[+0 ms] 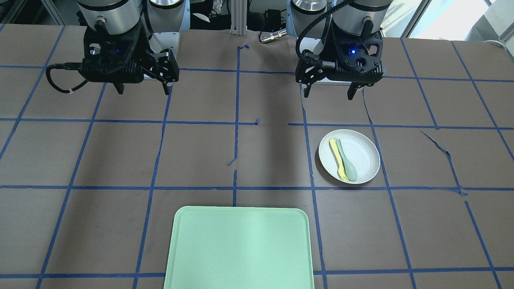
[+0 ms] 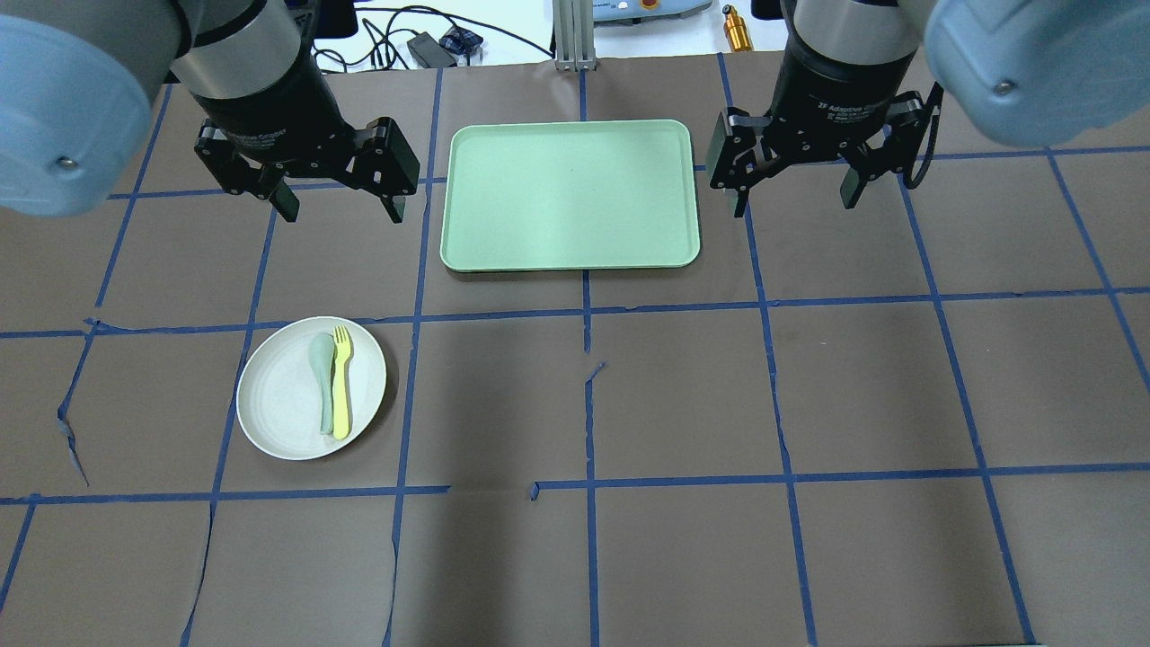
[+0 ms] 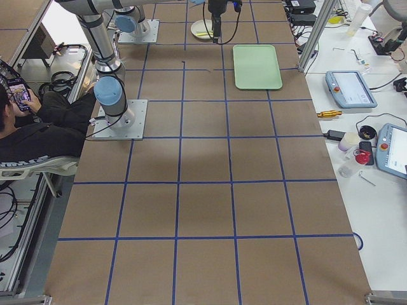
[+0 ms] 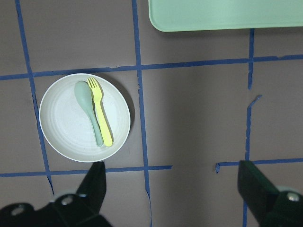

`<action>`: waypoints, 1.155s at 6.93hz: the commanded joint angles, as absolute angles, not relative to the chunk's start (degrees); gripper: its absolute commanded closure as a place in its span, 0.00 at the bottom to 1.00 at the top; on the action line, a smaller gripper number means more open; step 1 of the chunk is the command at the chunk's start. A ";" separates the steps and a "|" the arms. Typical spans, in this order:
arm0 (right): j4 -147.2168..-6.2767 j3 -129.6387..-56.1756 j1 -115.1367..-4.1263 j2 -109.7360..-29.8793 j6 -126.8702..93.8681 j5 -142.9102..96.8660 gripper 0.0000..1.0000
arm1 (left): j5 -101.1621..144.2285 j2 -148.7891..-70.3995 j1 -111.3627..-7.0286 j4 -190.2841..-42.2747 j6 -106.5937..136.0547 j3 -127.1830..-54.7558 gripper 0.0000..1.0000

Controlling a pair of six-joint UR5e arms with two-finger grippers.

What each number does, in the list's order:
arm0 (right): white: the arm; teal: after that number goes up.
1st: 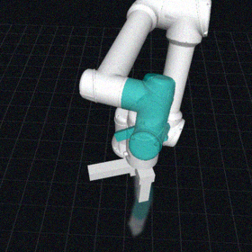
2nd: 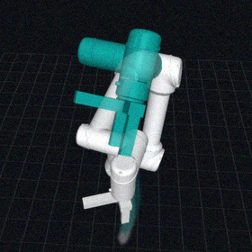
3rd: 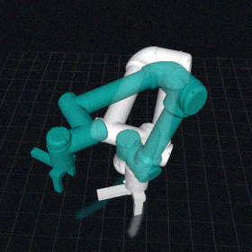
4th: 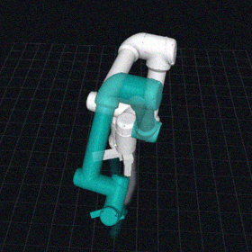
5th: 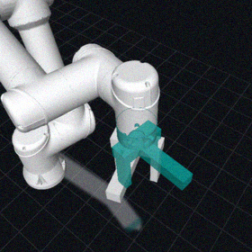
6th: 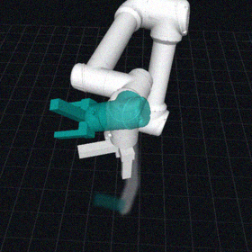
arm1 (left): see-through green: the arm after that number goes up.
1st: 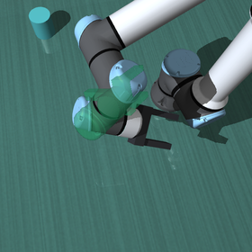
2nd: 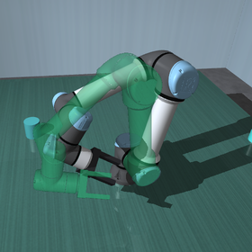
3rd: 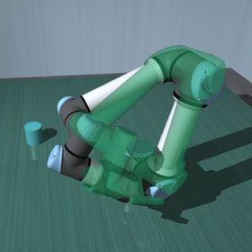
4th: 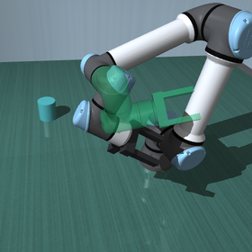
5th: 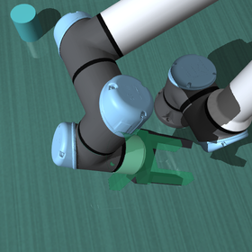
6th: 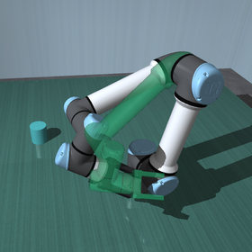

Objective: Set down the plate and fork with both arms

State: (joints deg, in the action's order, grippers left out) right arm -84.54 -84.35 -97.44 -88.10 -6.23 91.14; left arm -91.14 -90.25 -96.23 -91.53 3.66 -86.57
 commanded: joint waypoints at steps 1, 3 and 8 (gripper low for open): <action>-84.72 -83.59 -97.47 -88.15 -6.15 90.88 0.00 | -91.23 -90.26 -96.24 -91.49 3.60 -86.66 0.00; -84.73 -82.88 -97.47 -87.89 -6.15 90.88 0.00 | -91.32 -90.26 -96.24 -91.49 3.60 -86.75 0.00; -84.73 -83.23 -97.47 -87.89 -6.24 90.97 0.00 | -91.23 -90.26 -96.24 -91.67 3.43 -86.66 0.00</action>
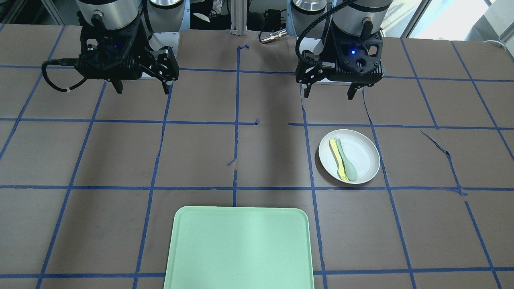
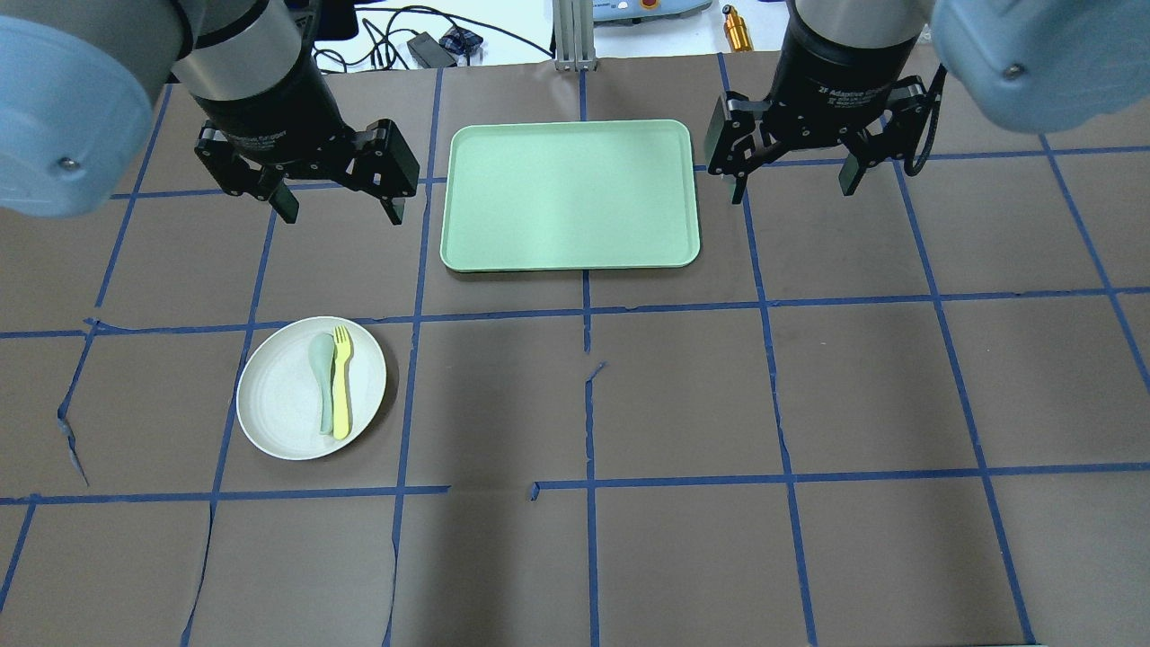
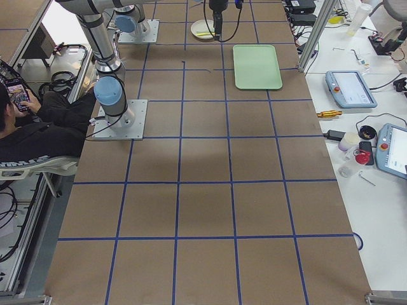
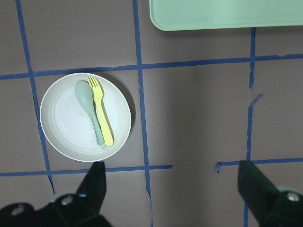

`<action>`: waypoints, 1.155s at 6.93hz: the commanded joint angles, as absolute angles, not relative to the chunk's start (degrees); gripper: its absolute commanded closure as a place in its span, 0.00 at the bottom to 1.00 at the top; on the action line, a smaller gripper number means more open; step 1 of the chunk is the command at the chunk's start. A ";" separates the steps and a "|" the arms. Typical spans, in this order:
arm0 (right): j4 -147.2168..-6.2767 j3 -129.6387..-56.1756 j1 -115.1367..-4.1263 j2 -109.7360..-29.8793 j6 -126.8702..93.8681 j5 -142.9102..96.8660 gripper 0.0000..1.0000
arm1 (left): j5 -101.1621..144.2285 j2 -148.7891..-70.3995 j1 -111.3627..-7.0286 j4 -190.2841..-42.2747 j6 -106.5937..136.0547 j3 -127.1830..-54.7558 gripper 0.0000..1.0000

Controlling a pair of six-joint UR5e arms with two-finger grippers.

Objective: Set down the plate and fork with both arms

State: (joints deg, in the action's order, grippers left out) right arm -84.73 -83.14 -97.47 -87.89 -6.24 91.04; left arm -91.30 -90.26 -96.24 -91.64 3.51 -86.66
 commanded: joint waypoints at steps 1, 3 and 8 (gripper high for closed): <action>-84.73 -83.32 -97.47 -87.89 -6.24 90.97 0.00 | -91.23 -90.35 -96.24 -91.58 3.43 -86.57 0.00; -84.73 -83.32 -97.47 -87.89 -6.24 90.97 0.00 | -91.14 -90.35 -96.24 -91.58 3.43 -86.66 0.00; -84.73 -83.67 -97.47 -88.07 -6.15 91.05 0.00 | -90.97 -90.09 -88.05 -89.31 -1.80 -94.33 0.00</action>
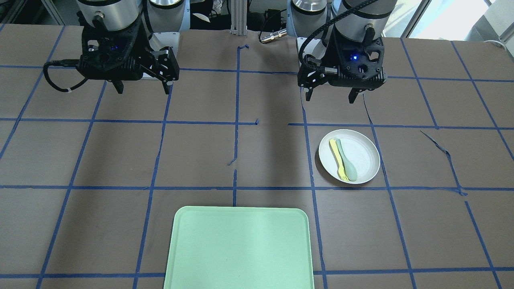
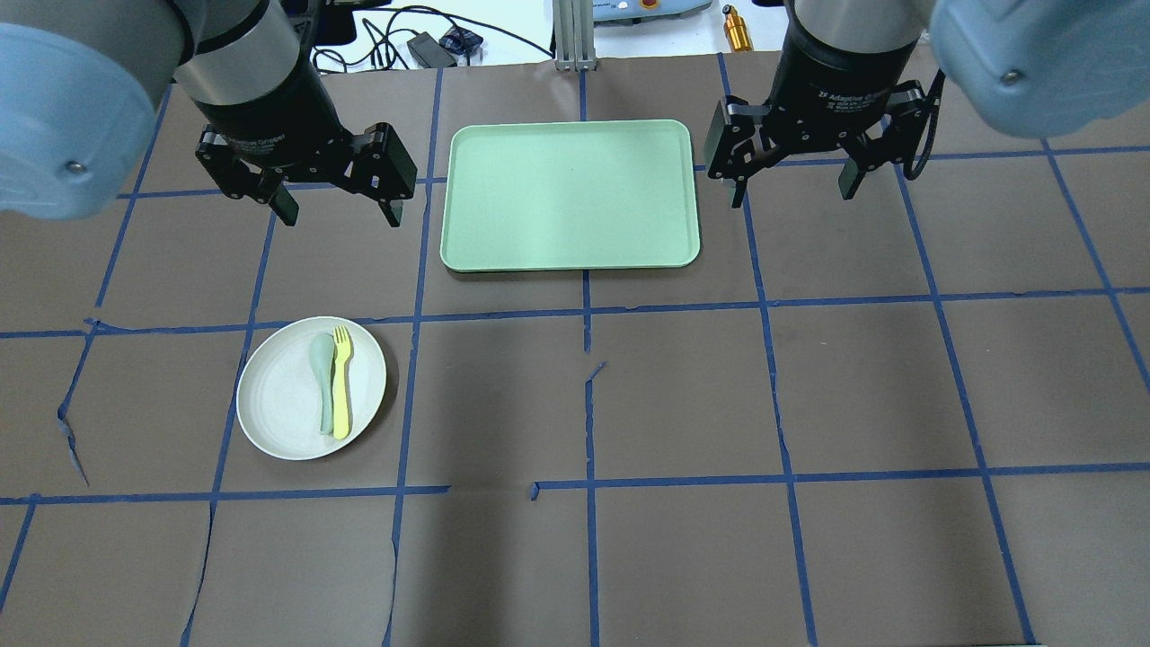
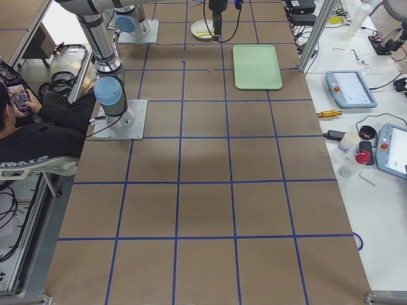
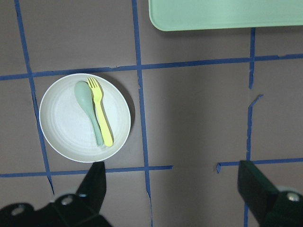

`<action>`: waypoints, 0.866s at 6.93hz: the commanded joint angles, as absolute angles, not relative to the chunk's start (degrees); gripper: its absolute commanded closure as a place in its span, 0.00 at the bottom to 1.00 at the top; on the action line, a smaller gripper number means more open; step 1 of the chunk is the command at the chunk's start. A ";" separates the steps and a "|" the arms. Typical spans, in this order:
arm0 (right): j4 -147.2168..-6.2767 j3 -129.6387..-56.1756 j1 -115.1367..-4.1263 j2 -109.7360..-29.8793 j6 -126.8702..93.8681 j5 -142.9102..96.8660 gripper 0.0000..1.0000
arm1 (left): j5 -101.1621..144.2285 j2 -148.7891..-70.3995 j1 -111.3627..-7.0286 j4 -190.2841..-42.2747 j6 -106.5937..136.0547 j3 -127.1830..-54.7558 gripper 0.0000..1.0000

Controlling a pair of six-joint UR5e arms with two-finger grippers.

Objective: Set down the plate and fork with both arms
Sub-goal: 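Lower the left gripper to the plate rim nearest it and grasp it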

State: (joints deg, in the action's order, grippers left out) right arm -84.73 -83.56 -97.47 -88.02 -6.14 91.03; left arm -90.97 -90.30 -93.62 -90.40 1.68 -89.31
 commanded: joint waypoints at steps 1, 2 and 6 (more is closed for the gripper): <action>-84.73 -83.85 -97.47 -88.07 -6.07 91.05 0.00 | -90.71 -90.26 -78.67 -81.03 -10.63 -102.31 0.02; -84.73 -83.76 -97.47 -87.98 -6.15 90.97 0.00 | -90.53 -90.52 -73.18 -71.64 -16.29 -110.31 0.03; -84.73 -83.94 -97.47 -87.89 -6.06 91.05 0.00 | -83.67 -98.59 -59.43 -48.26 -30.22 -126.56 0.27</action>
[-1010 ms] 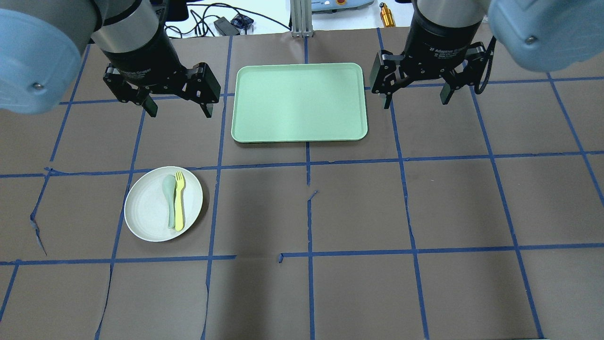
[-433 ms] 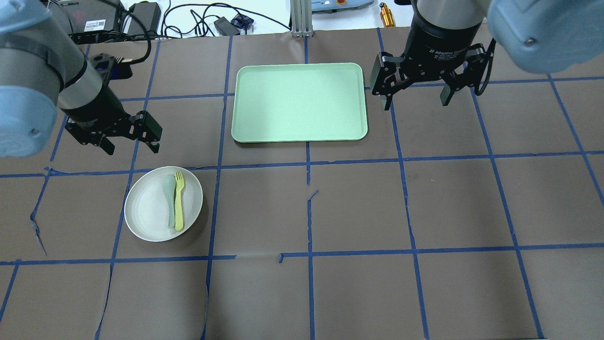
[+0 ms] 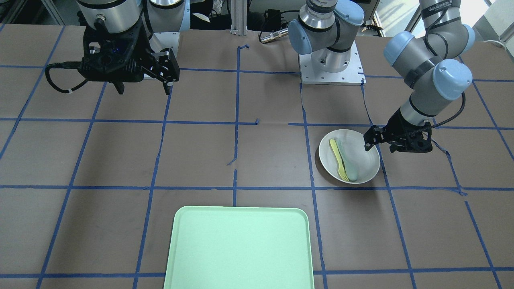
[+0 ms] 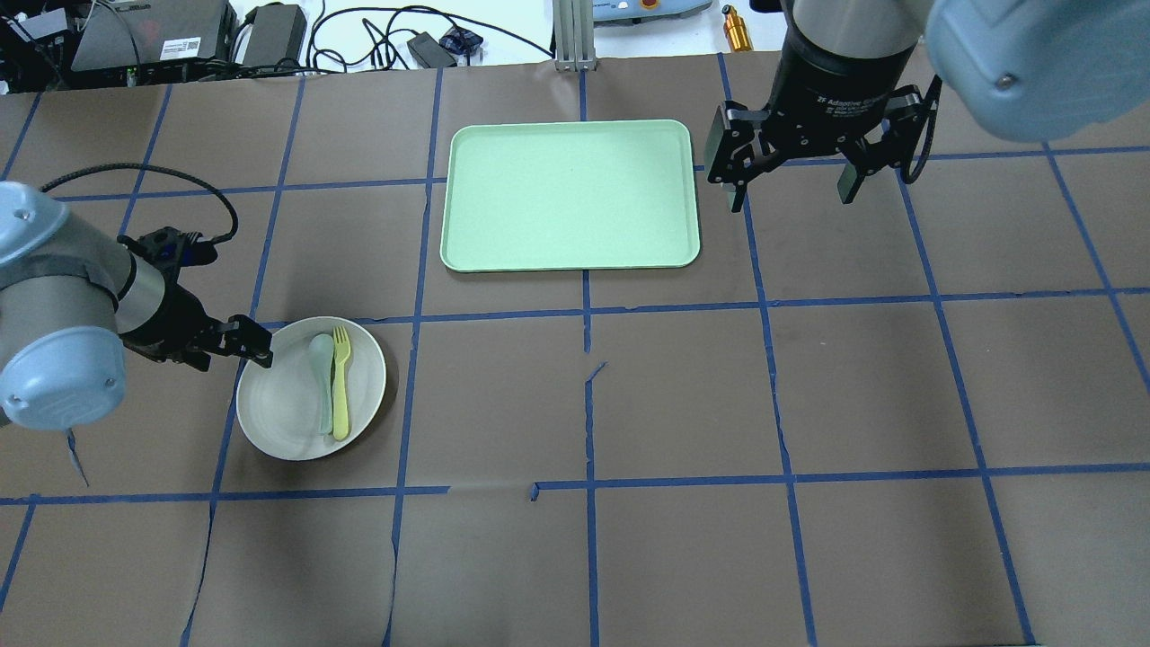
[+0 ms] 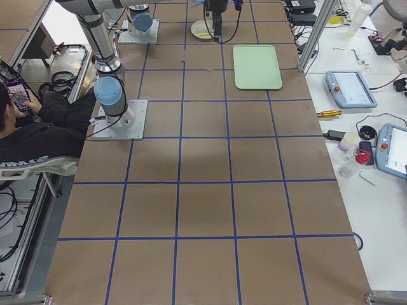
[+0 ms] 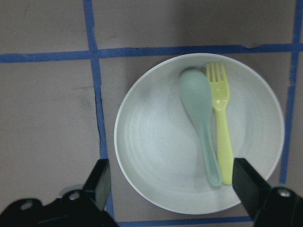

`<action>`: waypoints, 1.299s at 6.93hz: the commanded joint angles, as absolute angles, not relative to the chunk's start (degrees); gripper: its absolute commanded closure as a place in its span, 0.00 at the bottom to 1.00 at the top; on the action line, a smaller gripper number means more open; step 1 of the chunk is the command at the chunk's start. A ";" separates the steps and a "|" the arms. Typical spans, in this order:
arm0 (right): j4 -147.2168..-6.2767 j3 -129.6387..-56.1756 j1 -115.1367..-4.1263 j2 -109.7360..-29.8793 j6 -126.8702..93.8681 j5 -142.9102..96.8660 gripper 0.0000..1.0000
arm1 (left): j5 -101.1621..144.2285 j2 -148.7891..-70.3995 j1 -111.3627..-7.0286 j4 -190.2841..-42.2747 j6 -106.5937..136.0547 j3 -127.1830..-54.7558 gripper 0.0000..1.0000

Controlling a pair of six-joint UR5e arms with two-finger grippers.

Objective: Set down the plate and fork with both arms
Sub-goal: 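Lower the left gripper to the plate rim nearest it and grasp it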

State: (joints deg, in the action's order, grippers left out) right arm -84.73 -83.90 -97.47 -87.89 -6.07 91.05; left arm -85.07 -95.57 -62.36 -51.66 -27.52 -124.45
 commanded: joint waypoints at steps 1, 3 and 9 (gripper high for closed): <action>-84.73 -83.94 -97.47 -87.89 -6.15 91.05 0.00 | -83.76 -100.44 -59.33 -46.34 -30.23 -126.56 0.43; -84.73 -83.93 -97.47 -87.89 -6.15 90.97 0.00 | -83.76 -101.60 -59.24 -46.23 -30.15 -126.30 0.94; -84.73 -83.85 -97.47 -87.80 -6.15 91.05 0.00 | -68.16 -105.79 -59.85 -76.06 -29.63 -103.25 1.00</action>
